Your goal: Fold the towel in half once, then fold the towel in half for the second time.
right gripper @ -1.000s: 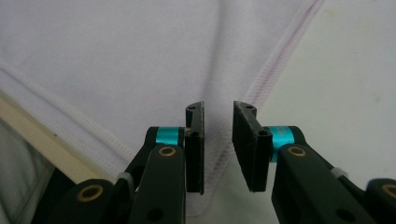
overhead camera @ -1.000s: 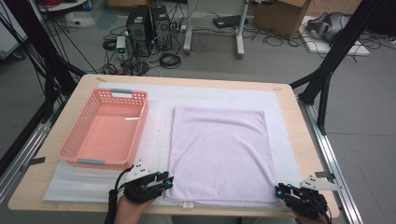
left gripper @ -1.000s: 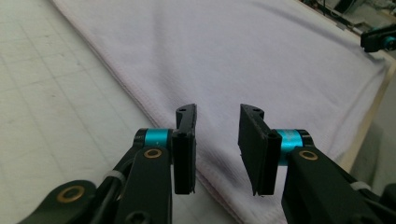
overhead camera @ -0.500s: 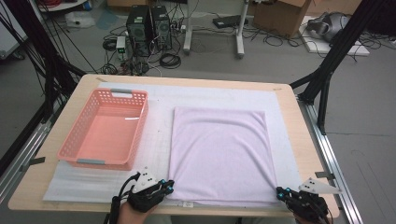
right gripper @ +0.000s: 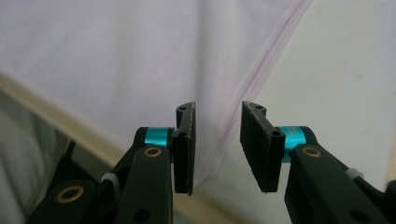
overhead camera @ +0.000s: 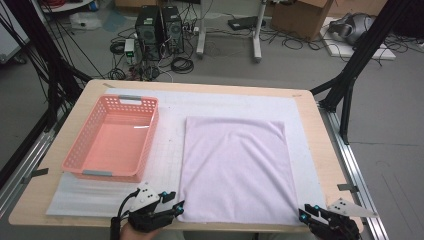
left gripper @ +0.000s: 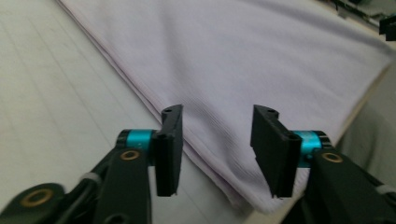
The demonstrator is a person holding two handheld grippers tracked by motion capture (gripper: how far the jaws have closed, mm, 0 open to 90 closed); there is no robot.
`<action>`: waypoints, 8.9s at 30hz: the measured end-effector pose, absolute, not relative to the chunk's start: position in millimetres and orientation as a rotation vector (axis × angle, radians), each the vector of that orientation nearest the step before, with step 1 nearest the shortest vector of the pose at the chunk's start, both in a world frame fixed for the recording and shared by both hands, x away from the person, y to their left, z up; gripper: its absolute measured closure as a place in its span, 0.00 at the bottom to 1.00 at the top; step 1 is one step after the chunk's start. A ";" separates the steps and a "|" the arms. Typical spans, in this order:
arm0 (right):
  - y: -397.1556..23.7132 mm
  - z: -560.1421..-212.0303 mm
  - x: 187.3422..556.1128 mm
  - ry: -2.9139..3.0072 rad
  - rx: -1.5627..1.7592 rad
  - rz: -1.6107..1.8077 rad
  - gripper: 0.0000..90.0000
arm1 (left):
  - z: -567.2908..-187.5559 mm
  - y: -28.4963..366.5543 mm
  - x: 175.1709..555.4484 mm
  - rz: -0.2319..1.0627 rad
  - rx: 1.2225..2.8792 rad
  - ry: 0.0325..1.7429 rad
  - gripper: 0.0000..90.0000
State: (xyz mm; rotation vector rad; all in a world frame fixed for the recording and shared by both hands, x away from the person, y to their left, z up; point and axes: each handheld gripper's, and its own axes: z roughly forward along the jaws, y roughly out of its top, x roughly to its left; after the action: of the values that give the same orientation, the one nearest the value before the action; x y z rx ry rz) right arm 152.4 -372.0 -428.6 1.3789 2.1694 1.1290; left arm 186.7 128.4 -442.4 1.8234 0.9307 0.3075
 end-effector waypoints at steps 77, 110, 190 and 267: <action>-370.9 -424.2 308.7 2.078 1.273 1.254 0.28 | -416.7 115.6 334.6 0.375 1.687 0.942 0.38; -365.0 -441.1 419.5 2.082 1.523 0.987 0.42 | -451.0 87.4 437.0 0.485 1.879 1.263 0.51; -384.4 -417.2 286.6 2.056 1.400 1.223 0.53 | -429.5 115.4 304.9 0.280 1.695 1.020 0.48; -371.1 -448.9 284.7 2.264 1.410 1.211 0.88 | -453.7 103.3 303.7 0.223 1.909 1.063 0.57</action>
State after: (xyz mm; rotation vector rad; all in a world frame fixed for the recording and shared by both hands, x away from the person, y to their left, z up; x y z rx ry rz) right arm 284.7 -371.1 -448.9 1.4102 2.2644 1.2110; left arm 303.7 103.3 -453.7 1.9085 1.0625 0.2230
